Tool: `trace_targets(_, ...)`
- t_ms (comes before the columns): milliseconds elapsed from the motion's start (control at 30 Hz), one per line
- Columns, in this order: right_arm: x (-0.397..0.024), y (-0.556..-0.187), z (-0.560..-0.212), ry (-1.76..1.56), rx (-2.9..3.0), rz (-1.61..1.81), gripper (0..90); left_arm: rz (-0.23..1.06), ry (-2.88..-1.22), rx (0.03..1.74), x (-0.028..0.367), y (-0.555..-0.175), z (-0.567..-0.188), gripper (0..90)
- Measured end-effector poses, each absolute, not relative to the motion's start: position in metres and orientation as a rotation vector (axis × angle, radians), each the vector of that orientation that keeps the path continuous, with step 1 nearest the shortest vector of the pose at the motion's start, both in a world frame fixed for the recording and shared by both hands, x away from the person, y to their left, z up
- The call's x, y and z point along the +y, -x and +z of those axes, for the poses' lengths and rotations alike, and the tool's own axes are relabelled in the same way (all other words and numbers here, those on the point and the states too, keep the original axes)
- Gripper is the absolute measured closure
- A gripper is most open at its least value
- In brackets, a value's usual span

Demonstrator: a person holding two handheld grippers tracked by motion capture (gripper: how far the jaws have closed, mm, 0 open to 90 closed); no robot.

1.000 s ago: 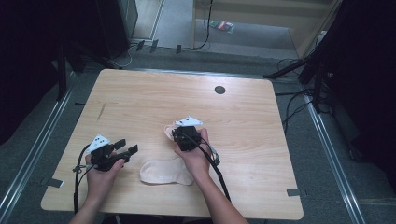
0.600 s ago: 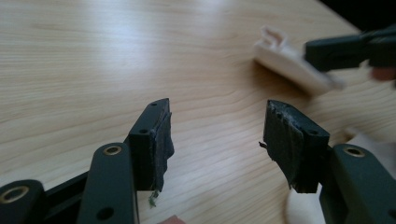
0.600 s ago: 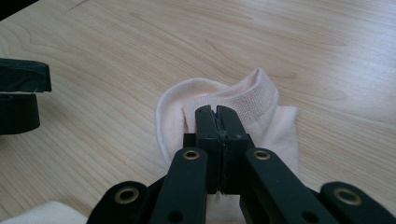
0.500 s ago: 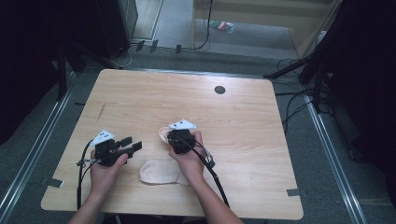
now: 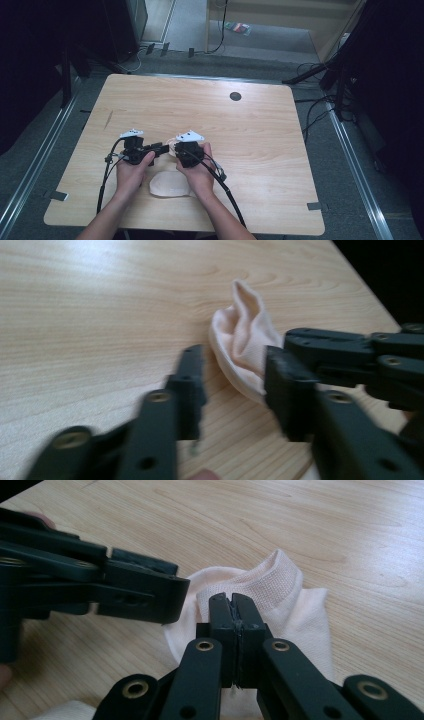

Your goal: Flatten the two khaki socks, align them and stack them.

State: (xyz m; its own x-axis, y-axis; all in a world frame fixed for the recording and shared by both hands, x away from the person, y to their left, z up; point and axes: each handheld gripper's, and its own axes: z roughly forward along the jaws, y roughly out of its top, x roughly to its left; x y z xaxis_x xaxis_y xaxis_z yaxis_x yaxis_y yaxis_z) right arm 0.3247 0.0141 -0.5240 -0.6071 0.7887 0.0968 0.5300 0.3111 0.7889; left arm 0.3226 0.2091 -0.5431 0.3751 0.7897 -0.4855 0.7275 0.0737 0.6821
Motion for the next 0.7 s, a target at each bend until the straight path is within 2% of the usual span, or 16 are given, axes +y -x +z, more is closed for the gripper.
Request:
trace_targets(100, 0.013, -0.324, -0.523, -1.188, 2.279, 1.221, 89.7, 0.061, -1.705, 1.361, 0.209, -0.324, -0.547, 90.0)
trace_targets(333, -0.011, -0.324, -0.510, -1.254, 2.209, 1.343, 89.7, 0.135, -1.751, 1.333, 0.216, -0.318, -0.540, 90.0)
trace_targets(533, -0.058, -0.328, -0.503, -1.370, 2.075, 1.370, 90.0, 0.174, -1.765, 1.337, 0.229, -0.314, -0.539, 90.0)
trace_targets(700, -0.095, -0.334, -0.513, -1.519, 2.031, 1.362, 90.0, 0.172, -1.785, 1.327, 0.233, -0.314, -0.540, 90.0)
